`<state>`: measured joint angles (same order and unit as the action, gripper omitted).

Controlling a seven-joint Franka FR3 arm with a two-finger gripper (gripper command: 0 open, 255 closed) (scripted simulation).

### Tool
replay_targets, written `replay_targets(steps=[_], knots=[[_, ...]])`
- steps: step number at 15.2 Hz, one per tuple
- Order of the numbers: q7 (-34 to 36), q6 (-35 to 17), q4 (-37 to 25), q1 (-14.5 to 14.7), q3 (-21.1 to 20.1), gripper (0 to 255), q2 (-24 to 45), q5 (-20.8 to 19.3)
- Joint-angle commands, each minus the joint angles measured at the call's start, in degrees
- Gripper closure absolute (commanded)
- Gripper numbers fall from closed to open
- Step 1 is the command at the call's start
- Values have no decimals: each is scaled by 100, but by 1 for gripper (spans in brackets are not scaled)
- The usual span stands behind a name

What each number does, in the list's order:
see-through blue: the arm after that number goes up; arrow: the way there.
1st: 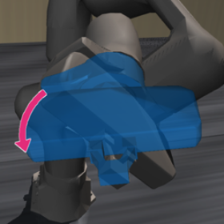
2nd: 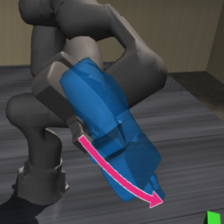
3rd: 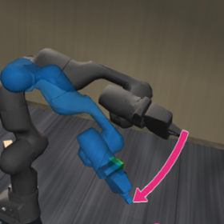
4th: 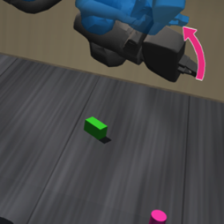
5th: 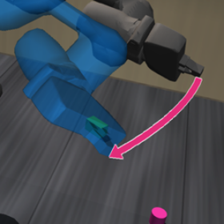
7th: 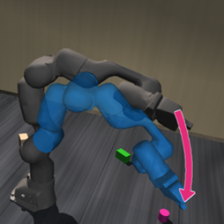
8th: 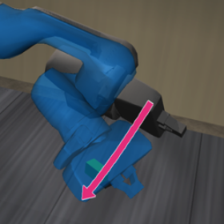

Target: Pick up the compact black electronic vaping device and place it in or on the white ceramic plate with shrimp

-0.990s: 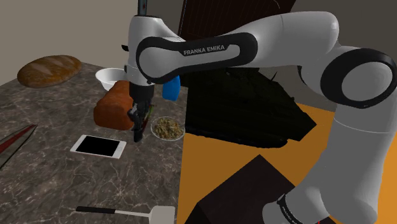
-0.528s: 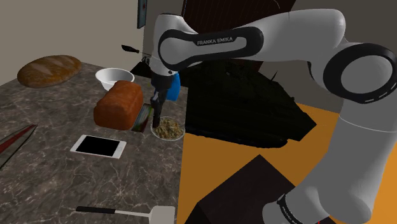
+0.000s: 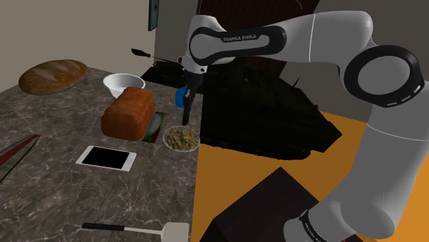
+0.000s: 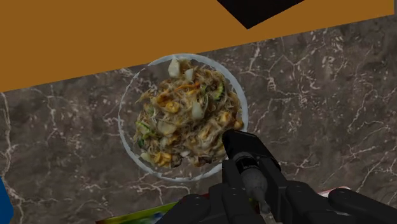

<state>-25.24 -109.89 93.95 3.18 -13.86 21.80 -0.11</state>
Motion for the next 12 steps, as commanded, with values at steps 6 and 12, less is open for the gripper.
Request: replay_targets(steps=[6, 12], knots=[[-226, -237, 66, -137, 87, 255, 186, -32], [-227, -622, 273, -125, 107, 255, 368, -68]])
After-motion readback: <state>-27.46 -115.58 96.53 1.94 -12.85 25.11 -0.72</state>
